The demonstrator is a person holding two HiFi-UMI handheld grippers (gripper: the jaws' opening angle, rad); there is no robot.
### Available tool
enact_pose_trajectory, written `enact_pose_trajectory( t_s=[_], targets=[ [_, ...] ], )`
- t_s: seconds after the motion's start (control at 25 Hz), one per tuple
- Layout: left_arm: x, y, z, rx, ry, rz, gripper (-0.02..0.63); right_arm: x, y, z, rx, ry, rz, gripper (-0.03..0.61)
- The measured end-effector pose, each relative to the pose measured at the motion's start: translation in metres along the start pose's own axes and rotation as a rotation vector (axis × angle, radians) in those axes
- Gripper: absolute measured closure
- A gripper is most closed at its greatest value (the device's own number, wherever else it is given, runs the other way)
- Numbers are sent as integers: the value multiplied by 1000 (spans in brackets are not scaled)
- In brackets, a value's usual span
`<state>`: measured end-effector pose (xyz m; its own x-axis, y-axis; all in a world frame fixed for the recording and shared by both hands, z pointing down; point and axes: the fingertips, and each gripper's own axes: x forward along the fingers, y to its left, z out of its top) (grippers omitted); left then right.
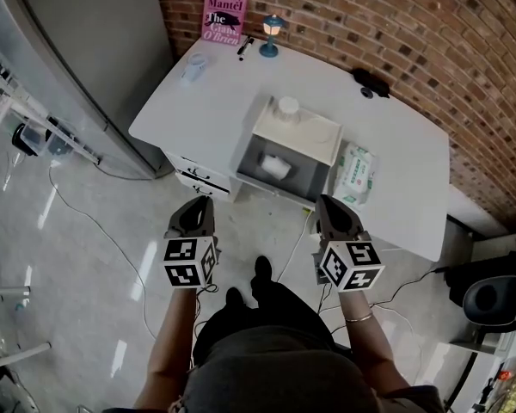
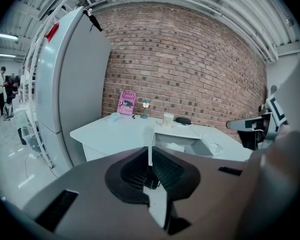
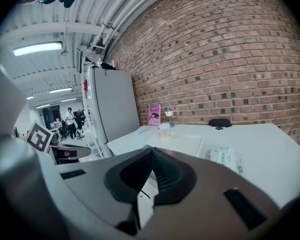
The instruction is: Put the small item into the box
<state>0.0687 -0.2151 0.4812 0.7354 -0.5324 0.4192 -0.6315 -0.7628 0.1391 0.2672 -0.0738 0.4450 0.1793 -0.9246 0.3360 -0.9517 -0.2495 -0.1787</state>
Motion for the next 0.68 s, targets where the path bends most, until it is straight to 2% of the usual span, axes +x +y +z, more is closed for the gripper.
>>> enact_pose_trajectory(
  t_s=[0.68],
  targets=[
    [13, 2, 9, 2, 1, 14, 575, 17, -5, -11, 2, 56, 26, 578]
  ],
)
